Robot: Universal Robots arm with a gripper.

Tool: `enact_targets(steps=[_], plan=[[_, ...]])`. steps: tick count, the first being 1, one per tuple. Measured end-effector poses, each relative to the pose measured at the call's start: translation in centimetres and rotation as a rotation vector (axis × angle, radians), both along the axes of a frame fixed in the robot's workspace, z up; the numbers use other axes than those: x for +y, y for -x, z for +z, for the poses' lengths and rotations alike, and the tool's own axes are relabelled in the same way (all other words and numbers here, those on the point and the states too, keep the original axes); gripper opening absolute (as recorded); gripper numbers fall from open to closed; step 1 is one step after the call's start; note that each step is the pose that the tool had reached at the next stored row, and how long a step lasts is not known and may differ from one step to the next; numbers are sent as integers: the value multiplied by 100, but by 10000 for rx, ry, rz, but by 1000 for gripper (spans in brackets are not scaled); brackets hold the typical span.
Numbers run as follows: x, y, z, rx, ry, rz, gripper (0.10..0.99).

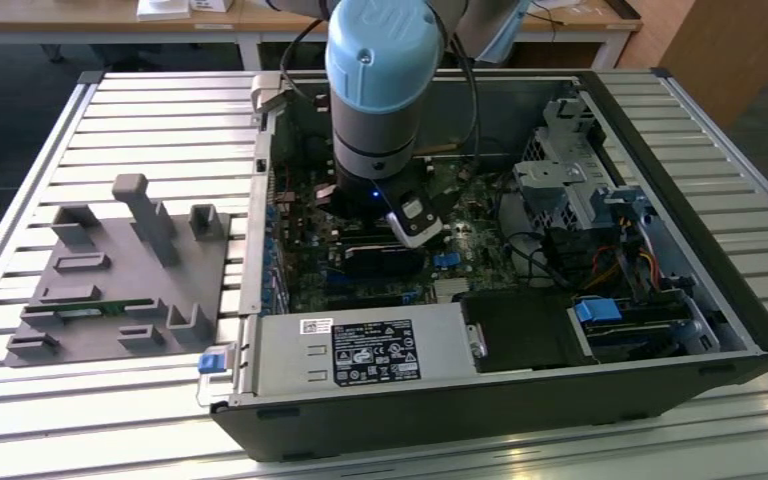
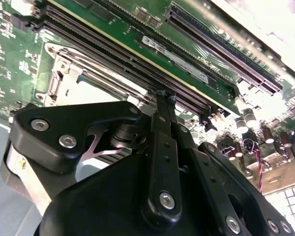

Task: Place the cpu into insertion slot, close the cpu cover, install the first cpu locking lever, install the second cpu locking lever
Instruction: 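Install the second cpu locking lever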

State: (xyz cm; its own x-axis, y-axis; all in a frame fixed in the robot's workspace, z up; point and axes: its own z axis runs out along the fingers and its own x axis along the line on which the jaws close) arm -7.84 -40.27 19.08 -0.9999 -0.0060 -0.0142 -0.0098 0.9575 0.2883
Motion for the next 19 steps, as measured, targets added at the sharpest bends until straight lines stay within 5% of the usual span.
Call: enact_targets(steps=[12, 19], plan=[[1, 63, -47, -1, -101, 5, 106], [1, 63, 125, 0, -128, 5, 106]])
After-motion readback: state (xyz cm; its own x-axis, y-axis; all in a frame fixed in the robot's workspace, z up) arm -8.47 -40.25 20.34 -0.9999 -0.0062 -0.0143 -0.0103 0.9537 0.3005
